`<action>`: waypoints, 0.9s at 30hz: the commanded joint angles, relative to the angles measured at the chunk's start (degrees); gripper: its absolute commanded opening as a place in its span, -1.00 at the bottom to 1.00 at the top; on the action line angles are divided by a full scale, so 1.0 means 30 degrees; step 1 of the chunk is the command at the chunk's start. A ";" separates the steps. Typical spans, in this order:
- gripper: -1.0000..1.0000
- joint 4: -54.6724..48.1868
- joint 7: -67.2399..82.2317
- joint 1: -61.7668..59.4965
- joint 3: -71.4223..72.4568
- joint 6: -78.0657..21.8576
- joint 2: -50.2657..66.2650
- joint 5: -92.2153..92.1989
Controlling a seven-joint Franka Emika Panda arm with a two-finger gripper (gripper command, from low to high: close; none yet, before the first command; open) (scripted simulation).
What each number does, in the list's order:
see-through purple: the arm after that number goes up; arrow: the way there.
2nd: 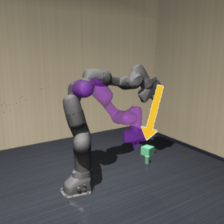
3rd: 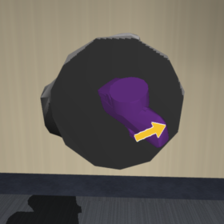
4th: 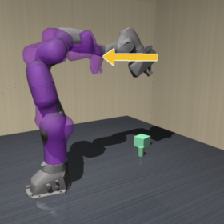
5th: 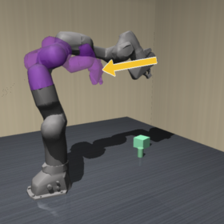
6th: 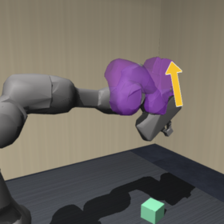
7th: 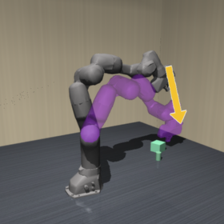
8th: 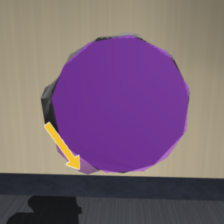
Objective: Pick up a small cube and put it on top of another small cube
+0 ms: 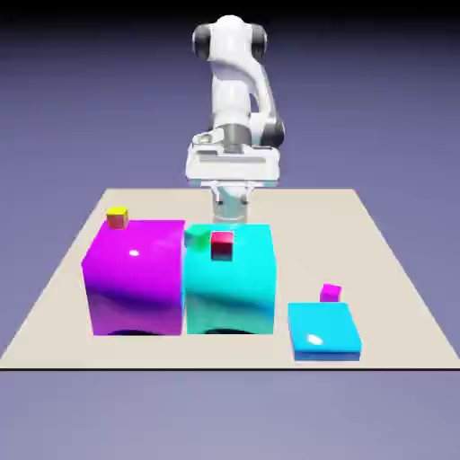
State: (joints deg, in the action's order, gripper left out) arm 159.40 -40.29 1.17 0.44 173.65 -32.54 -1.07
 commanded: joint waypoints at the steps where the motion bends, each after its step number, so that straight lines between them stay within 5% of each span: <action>1: 0.00 -0.0400 -0.0476 -0.0034 0.0641 -0.0444 0.0692 -0.0294; 20: 0.00 -0.4756 -1.3670 -0.1626 1.1809 -0.8077 1.3472 -0.3706; 27: 0.00 -0.4470 -1.7597 -0.1723 1.2937 -0.8490 1.6277 -0.3192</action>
State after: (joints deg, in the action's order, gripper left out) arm 145.99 -93.08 -4.00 39.26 148.17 16.29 -10.65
